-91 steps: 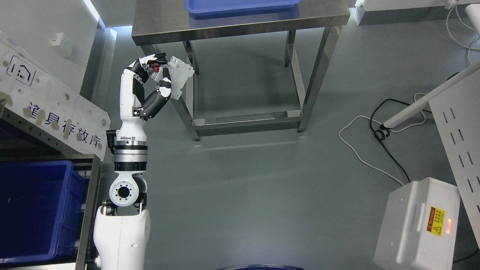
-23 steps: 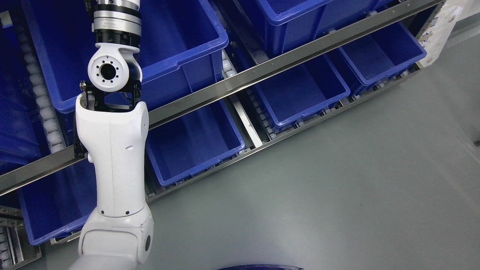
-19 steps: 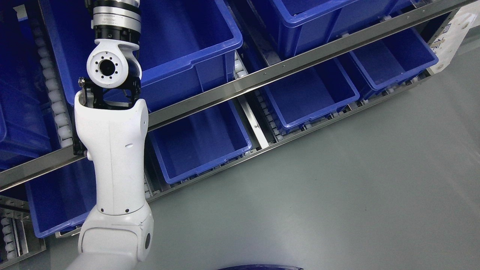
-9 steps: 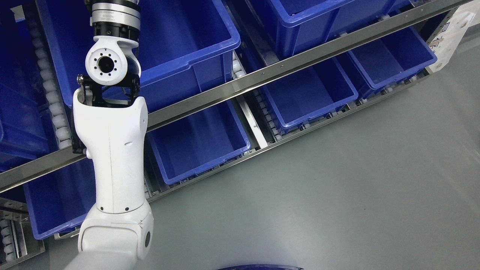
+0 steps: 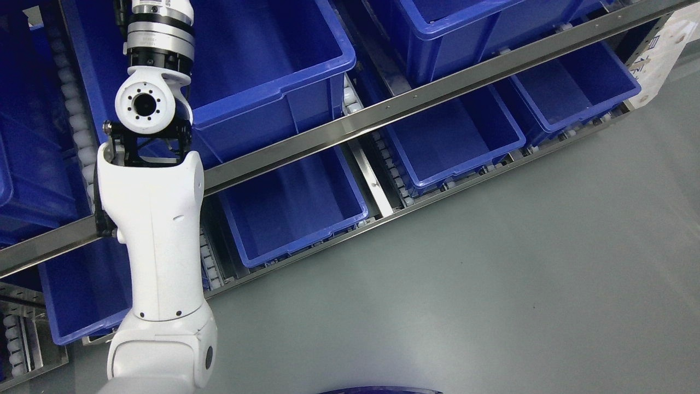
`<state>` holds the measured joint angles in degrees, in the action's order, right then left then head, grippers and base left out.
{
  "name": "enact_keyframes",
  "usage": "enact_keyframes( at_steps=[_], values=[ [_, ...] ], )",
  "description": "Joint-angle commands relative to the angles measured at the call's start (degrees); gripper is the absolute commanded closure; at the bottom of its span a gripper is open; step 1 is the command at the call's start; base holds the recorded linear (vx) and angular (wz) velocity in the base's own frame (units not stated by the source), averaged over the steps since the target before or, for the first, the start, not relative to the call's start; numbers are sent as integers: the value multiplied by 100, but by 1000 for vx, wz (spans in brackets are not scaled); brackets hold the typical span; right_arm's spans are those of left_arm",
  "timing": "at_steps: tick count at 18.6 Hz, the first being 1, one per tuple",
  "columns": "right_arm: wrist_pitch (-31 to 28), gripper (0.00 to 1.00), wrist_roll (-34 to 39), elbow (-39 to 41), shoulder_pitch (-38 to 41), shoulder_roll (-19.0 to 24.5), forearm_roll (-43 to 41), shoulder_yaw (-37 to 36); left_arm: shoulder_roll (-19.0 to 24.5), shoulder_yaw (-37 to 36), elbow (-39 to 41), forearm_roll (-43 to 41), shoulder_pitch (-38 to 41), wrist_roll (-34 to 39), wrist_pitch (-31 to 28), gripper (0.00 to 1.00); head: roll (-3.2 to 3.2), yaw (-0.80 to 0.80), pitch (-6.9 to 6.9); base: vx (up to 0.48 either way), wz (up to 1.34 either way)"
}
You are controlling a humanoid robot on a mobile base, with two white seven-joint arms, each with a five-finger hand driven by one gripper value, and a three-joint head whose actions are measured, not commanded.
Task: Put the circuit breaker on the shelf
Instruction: 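Extend the left hand over the upper blue bin on the shelf, then open the left hand to drop the breaker into the blue bin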
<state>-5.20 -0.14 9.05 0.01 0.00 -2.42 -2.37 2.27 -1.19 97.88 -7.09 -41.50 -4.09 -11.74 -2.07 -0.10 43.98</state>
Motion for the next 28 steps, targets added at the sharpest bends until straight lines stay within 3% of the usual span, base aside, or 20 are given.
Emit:
enact_keyframes(
  at_steps=[1,4,10,17,28],
  values=[
    [248,0,-4,0,87,-100,5,0,1037,435,3,-73,335,-442,13,97,0,0,0,-6,66],
    [248,0,-4,0,87,-100,-4,0,1267,461,3,-73,669,-768,258,97,0,0,0,-32,203],
    [248,0,-4,0,87,-100,-4,0,1170,365,-23,-82,793,-980,303,97,0,0,0,-14,155],
    [248,0,-4,0,87,-100,5,0,573,242,-279,-310,828,-962,286,96,0,0,0,1,2],
    [248,0,-4,0,87,-100,5,0,511,443,-472,-354,767,-945,277,89,0,0,0,0,0]
  ],
)
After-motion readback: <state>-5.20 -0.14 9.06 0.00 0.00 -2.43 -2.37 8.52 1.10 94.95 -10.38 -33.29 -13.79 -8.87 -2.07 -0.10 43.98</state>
